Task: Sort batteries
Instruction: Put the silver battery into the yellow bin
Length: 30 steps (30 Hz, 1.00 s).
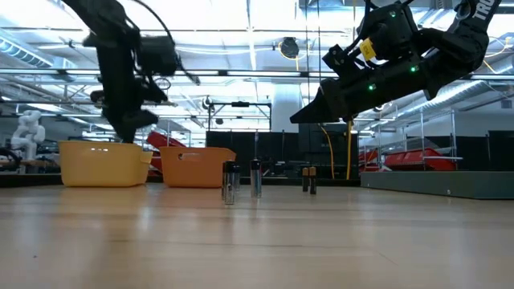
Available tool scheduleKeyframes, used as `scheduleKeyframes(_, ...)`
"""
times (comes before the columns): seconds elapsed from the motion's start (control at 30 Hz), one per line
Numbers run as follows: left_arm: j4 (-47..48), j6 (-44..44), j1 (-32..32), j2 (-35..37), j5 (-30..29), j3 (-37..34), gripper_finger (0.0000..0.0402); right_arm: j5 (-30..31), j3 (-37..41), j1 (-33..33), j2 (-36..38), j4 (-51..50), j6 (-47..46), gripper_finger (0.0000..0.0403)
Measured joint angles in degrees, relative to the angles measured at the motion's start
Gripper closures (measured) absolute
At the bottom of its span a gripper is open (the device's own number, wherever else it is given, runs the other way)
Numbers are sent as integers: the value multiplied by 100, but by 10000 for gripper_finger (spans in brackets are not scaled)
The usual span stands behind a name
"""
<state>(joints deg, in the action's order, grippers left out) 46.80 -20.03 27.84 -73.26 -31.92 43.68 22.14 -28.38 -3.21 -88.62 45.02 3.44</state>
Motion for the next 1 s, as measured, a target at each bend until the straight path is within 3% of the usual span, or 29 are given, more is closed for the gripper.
scheduleKeyframes(0.17,-356,615,685,-567,386,-4,347,-1,0,48,0,21,7,261)
scheduleKeyframes(0.37,-1001,1303,1312,-1059,1408,-7,347,1,0,71,0,21,35,261)
scheduleKeyframes(0.8,-808,1486,1791,-1276,1889,9,347,1,0,71,0,2,33,261)
scheduleKeyframes(1.0,-699,1489,1788,-1306,2024,-24,286,1,0,71,0,10,26,261)
